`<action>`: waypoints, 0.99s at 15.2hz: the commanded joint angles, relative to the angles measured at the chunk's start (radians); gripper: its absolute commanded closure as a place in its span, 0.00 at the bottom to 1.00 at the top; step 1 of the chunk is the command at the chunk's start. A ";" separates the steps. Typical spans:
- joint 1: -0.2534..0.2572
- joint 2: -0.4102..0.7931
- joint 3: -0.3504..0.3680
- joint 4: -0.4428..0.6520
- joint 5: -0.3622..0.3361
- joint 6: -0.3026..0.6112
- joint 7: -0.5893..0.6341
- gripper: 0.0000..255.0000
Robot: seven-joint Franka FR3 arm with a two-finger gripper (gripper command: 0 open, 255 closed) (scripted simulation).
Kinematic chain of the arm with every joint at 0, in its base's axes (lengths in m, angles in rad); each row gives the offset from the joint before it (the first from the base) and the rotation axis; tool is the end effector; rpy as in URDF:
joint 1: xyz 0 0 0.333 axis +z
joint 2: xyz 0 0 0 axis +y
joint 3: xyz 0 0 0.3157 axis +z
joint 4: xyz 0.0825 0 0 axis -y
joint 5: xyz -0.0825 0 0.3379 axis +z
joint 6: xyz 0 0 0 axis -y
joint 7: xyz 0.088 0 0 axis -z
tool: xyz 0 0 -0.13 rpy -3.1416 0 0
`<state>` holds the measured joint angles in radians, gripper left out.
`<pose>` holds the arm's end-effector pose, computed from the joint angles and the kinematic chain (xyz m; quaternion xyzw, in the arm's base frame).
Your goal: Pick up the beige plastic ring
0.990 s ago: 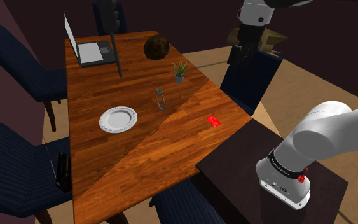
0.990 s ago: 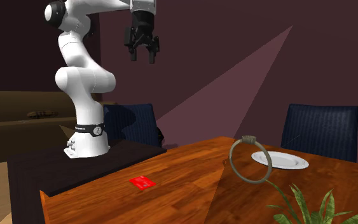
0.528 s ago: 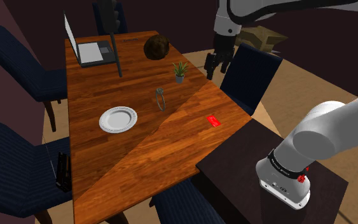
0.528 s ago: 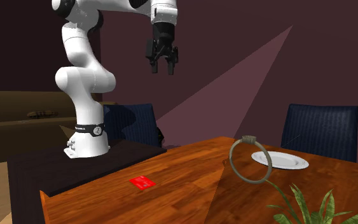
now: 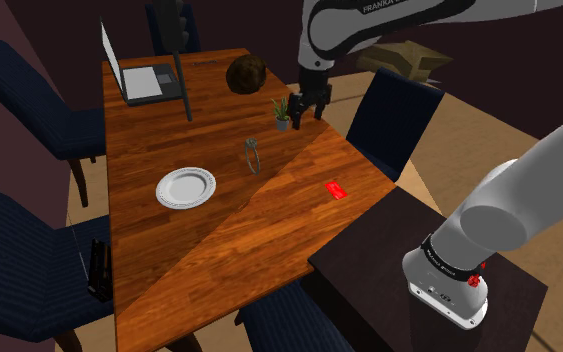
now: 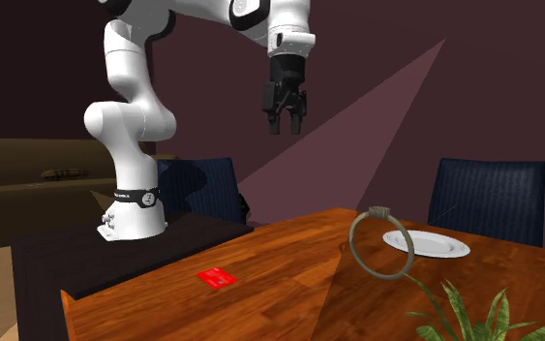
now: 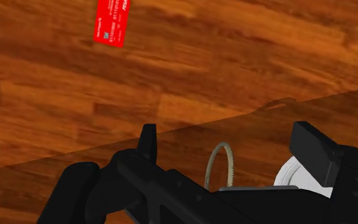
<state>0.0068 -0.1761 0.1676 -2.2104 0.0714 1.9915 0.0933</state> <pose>0.4396 0.0857 0.4462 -0.9993 -0.0236 0.0245 0.0145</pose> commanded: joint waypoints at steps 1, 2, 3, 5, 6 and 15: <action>0.002 0.085 0.011 0.050 -0.015 0.039 0.020 0.00; 0.003 0.123 0.015 0.077 -0.024 0.052 0.030 0.00; 0.005 0.162 0.018 0.104 -0.033 0.065 0.039 0.00; 0.010 0.240 0.023 0.164 -0.052 0.086 0.059 0.00; 0.013 0.279 0.024 0.196 -0.062 0.094 0.068 0.00; 0.064 0.640 0.015 0.553 -0.148 0.107 0.139 0.00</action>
<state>0.0622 0.4221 0.1840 -1.7076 -0.0679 2.1053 0.2240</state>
